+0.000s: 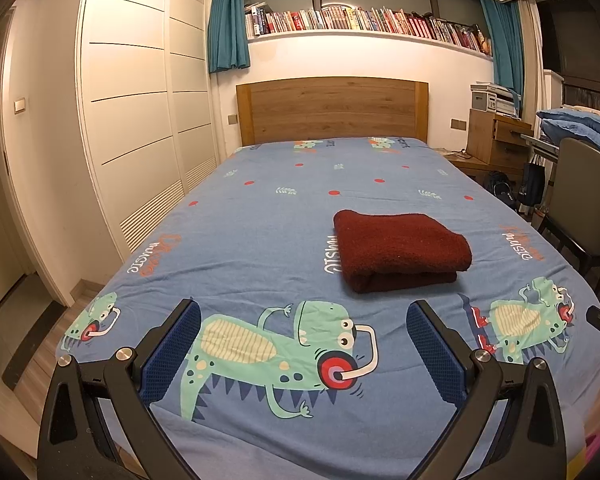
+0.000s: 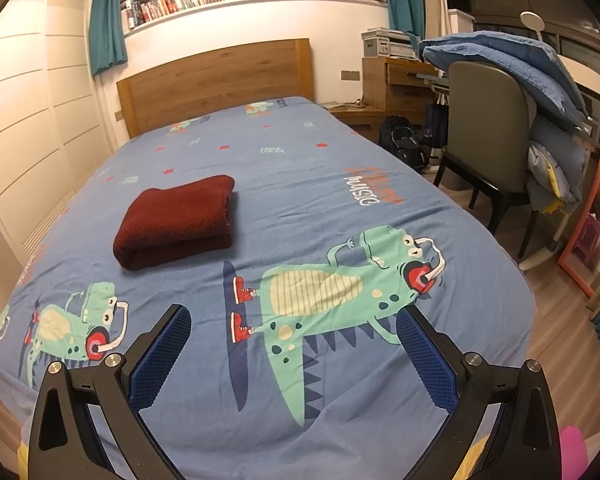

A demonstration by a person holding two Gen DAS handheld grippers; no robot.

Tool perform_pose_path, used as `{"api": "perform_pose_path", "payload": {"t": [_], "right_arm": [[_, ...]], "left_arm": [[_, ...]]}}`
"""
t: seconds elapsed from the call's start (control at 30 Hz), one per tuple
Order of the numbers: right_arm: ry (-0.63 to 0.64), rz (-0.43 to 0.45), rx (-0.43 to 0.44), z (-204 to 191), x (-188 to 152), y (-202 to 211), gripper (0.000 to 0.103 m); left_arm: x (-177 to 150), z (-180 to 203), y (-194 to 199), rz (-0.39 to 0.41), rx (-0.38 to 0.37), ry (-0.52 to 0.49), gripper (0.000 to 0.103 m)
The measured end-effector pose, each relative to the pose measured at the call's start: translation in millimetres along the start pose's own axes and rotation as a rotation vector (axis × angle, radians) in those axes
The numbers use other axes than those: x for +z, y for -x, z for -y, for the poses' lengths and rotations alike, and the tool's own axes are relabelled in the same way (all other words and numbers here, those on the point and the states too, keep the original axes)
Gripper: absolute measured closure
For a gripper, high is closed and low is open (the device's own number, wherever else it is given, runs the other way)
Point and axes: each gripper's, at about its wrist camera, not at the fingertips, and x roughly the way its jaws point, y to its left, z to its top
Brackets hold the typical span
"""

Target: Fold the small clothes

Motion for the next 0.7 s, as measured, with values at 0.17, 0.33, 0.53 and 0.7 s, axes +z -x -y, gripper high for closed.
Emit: {"api": "perform_pose_path", "payload": {"t": [0.17,0.33,0.53,0.7], "right_arm": [[-0.001,0.0,0.0,-0.5,-0.3,-0.5,0.0],[-0.001,-0.001,0.0,-0.1,-0.3,-0.6,0.0],[-0.003,-0.001,0.0,-0.2,-0.7,-0.8,0.0],[-0.007,0.0,-0.003,0.8,-1.4,-1.6,0.0]], "left_arm": [[-0.4,-0.3,0.4,0.001,0.001,-0.001,0.001],[-0.5,-0.8,-0.5,0.002,-0.001,0.001,0.001],[-1.5,-2.5,-2.2,0.003,-0.003,0.007,0.001],[-2.3,-2.5,-2.5,0.001,-0.005,0.003,0.001]]}}
